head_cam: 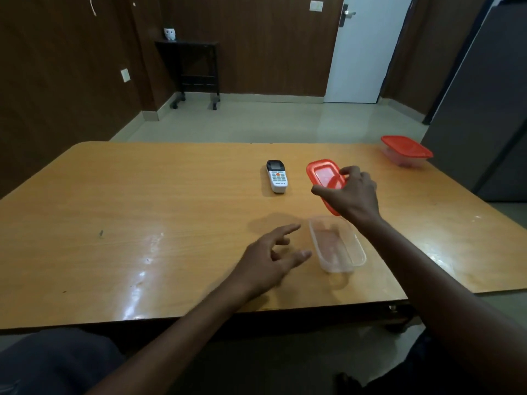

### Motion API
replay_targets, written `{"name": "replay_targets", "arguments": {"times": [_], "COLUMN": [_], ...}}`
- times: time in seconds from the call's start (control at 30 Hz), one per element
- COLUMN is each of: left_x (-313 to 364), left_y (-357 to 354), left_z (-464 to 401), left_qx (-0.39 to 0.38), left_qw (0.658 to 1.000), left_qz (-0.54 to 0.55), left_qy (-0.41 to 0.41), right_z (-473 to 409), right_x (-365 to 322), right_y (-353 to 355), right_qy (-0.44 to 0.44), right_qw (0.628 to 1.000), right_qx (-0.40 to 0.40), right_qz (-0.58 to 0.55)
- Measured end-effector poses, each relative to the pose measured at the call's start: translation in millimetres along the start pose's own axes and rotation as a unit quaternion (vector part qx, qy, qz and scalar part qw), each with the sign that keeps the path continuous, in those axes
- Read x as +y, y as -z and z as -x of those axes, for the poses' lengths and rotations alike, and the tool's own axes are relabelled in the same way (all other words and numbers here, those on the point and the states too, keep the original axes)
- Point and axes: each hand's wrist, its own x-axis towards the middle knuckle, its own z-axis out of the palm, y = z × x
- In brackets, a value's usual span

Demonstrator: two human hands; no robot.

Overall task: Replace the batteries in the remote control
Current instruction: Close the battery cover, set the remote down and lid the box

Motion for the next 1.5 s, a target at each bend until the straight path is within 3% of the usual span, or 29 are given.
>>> {"name": "replay_targets", "arguments": {"times": [0.17, 0.33, 0.47, 0.57, 0.67, 0.77, 0.87, 1.0, 1.1, 1.23, 1.37, 1.5], "left_x": [-1.1, -1.8, 4.5, 2.9, -2.8, -1.0, -4.6, -13.7, -20.1, -22.3, -21.3, -16.3], "left_y": [-14.4, -20.8, -7.5, 8.6, 21.2, 31.5, 40.1, 58.6, 70.8, 77.9, 77.8, 73.5], "left_z": [-5.9, -11.8, -12.9, -9.3, -7.7, -6.2, -1.6, 5.7, 10.0, 11.3, 12.6, 15.7], "left_qx": [-0.087, -0.011, 0.049, 0.067, 0.065, 0.084, 0.117, 0.096, 0.060, 0.052, 0.049, 0.084], "left_qw": [0.981, 0.985, 0.998, 0.989, 0.947, 0.872, 0.844, 0.796, 0.795, 0.784, 0.750, 0.761], "left_qz": [-0.157, -0.160, -0.034, 0.126, 0.310, 0.483, 0.519, 0.590, 0.599, 0.618, 0.659, 0.643], "left_qy": [-0.074, -0.065, -0.028, -0.030, -0.052, 0.007, 0.059, 0.091, 0.069, 0.020, -0.025, -0.031], "right_z": [11.8, 22.7, 29.2, 40.8, 59.3, 78.9, 93.5, 105.0, 105.5, 101.6, 98.6, 102.5], "right_x": [-4.0, -10.7, -23.9, -32.4, -42.2, -52.0, -60.4, -63.4, -61.1, -63.3, -70.1, -69.9], "right_y": [4.7, 4.9, 5.7, 0.3, -7.9, -13.3, -17.4, -23.4, -23.8, -20.0, -22.1, -34.1], "right_qy": [-0.093, -0.129, -0.132, -0.097, -0.039, 0.032, 0.119, 0.249, 0.296, 0.205, 0.030, -0.027], "right_qw": [0.992, 0.978, 0.959, 0.947, 0.937, 0.927, 0.919, 0.909, 0.891, 0.893, 0.871, 0.874], "right_qx": [-0.071, -0.109, -0.129, -0.146, -0.157, -0.164, -0.173, -0.171, -0.166, -0.088, -0.150, -0.205], "right_qz": [-0.041, -0.125, -0.215, -0.268, -0.309, -0.337, -0.335, -0.286, -0.300, -0.391, -0.467, -0.440]}}
